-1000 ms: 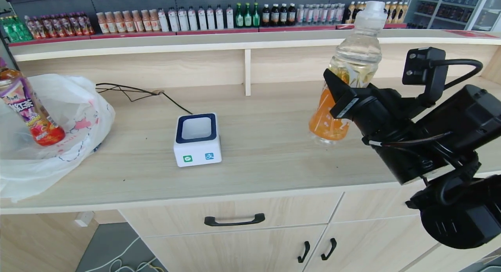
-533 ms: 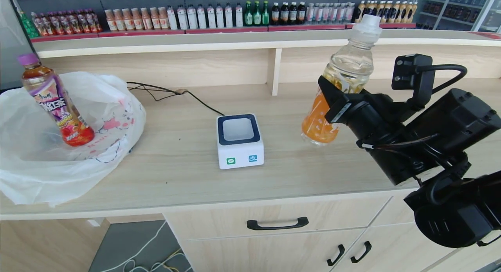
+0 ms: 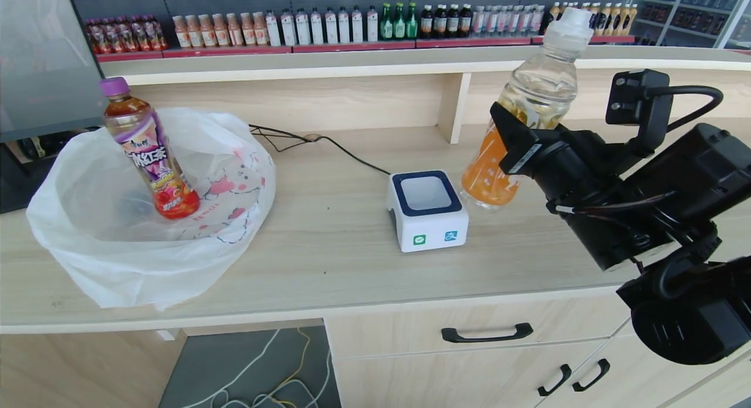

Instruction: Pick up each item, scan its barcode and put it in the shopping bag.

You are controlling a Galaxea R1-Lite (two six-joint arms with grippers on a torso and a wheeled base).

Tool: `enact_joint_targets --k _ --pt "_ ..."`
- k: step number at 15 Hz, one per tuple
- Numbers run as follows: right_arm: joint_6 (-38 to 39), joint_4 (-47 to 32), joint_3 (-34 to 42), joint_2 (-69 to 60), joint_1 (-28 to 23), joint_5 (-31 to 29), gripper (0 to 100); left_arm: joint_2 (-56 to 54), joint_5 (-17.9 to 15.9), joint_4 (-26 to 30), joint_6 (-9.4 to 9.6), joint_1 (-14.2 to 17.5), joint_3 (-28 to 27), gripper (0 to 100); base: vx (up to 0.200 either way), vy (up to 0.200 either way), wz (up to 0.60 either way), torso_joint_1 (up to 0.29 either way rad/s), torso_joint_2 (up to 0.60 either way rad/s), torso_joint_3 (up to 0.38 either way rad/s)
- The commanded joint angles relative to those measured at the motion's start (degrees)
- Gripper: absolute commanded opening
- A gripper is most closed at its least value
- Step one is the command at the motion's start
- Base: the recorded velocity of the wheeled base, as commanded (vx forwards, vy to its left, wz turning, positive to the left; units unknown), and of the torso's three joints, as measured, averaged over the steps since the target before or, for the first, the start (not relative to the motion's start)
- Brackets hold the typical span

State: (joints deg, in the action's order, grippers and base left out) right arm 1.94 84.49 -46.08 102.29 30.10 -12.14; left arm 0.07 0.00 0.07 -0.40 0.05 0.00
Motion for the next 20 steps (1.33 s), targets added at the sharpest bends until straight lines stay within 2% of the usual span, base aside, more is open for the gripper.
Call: enact_joint_targets --k 1,8,10,12,16,17,20 --pt "0.00 0.06 -0.24 -1.92 -0.66 0.01 0 0.01 0.00 0.01 0.05 0.04 0.00 100 0.000 0.000 0.00 0.000 0.00 0.000" --pt "1.75 -0.29 -0.50 -2.71 -1.97 0.01 0 0.01 0.09 0.01 0.05 0.04 0.00 100 0.000 0.000 0.00 0.000 0.00 0.000" --pt "1.84 -0.47 -3.23 -2.54 -1.53 0.72 0 0.01 0.09 0.01 0.05 0.04 0.00 100 0.000 0.000 0.00 0.000 0.00 0.000" --pt "1.84 -0.82 -5.78 -2.27 -0.04 0.89 0 0.01 0.00 0.01 0.05 0.04 0.00 100 0.000 0.000 0.00 0.000 0.00 0.000" --pt "1.75 -2.05 -10.52 -0.51 9.36 0.45 0 0.01 0.09 0.01 0.05 0.04 0.00 100 0.000 0.000 0.00 0.000 0.00 0.000" --pt "1.84 -2.32 -11.66 0.36 9.89 0.10 0 0.01 0.00 0.01 0.05 0.04 0.00 100 0.000 0.000 0.00 0.000 0.00 0.000" --pt "6.94 -6.09 -19.93 3.88 12.26 -7.99 0 0.01 0.00 0.01 0.05 -0.05 0.00 100 0.000 0.000 0.00 0.000 0.00 0.000"
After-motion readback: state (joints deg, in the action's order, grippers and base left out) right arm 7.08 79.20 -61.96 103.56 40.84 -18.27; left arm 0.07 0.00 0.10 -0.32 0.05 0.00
